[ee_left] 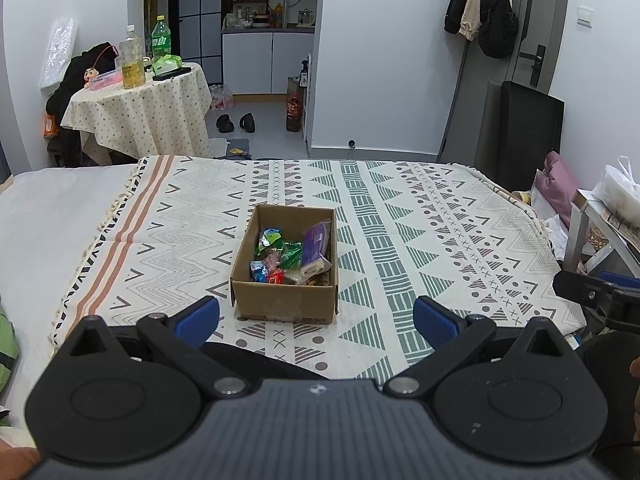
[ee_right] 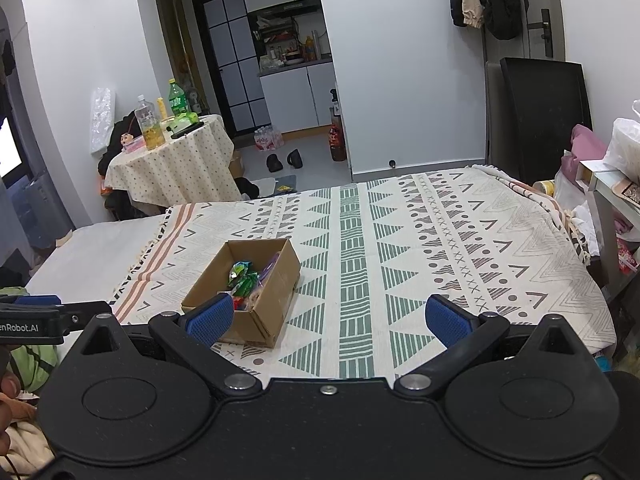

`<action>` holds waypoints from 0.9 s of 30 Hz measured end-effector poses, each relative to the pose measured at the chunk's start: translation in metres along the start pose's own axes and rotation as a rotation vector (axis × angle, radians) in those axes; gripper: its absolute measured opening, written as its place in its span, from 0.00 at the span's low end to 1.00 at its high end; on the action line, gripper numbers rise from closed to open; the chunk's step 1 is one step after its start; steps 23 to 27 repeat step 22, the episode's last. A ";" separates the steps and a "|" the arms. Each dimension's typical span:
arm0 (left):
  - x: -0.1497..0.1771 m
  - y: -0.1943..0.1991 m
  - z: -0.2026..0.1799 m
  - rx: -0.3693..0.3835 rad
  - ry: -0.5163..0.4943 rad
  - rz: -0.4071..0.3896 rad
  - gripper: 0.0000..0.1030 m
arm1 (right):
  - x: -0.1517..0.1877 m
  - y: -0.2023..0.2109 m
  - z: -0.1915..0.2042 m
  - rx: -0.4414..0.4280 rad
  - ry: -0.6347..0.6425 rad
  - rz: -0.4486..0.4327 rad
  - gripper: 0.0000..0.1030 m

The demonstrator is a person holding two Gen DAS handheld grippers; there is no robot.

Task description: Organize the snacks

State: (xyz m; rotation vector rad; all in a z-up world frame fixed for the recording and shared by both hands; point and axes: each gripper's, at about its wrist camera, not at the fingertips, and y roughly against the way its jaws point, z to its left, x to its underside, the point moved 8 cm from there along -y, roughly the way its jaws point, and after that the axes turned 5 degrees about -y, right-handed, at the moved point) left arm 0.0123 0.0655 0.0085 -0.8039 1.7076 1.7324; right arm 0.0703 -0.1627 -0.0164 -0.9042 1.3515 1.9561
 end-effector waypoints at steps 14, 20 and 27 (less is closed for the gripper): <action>0.001 -0.001 -0.002 0.001 -0.010 0.012 1.00 | 0.002 -0.002 -0.002 -0.003 -0.009 0.006 1.00; 0.002 -0.003 -0.004 0.002 -0.016 0.016 1.00 | 0.004 -0.005 -0.005 -0.002 -0.015 0.013 1.00; 0.002 -0.003 -0.004 0.006 -0.014 0.019 1.00 | 0.004 -0.005 -0.005 -0.002 -0.015 0.014 1.00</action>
